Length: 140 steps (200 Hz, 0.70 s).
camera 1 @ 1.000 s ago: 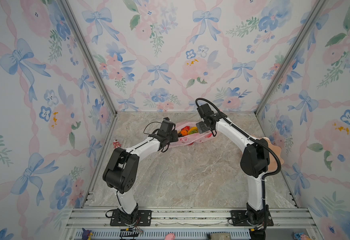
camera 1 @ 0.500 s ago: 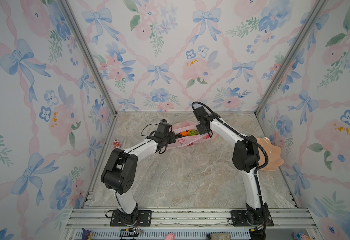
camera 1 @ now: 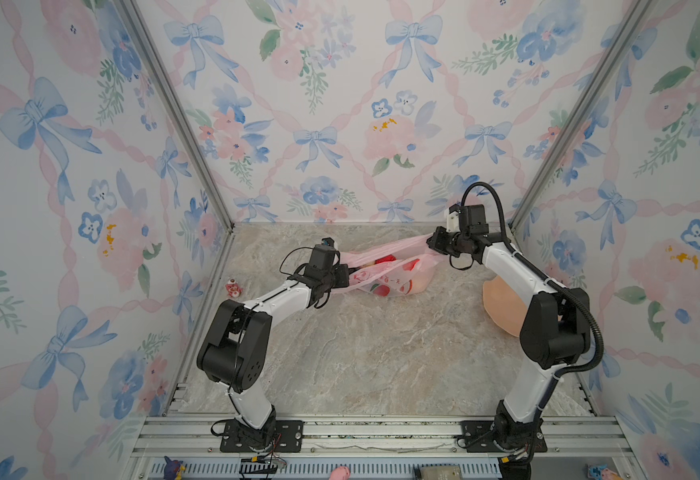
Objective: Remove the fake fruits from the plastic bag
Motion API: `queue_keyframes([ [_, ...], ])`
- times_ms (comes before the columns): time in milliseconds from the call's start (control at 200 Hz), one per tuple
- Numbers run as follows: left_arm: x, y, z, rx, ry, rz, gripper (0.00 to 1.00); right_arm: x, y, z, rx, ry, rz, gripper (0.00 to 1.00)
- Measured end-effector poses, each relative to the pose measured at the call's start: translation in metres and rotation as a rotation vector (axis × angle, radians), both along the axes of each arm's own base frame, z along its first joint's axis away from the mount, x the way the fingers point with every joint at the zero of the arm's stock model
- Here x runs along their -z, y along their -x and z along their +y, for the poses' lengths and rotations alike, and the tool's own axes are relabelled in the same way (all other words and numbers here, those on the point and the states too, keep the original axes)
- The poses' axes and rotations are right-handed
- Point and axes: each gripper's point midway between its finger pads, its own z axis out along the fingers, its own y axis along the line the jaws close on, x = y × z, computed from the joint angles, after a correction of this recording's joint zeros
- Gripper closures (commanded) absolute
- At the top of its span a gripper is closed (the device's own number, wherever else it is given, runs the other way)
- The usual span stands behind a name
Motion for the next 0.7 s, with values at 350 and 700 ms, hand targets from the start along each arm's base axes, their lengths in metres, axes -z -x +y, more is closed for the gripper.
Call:
queue_keyframes([
  [350, 0.003, 0.017, -0.028, 0.14, -0.082, -0.014, 0.94, -0.001, -0.004, 0.021, -0.025, -0.105, 0.02, 1.0],
  [700, -0.003, 0.022, -0.053, 0.202, -0.109, -0.013, 0.38, 0.039, 0.013, 0.055, -0.112, -0.061, 0.117, 1.0],
])
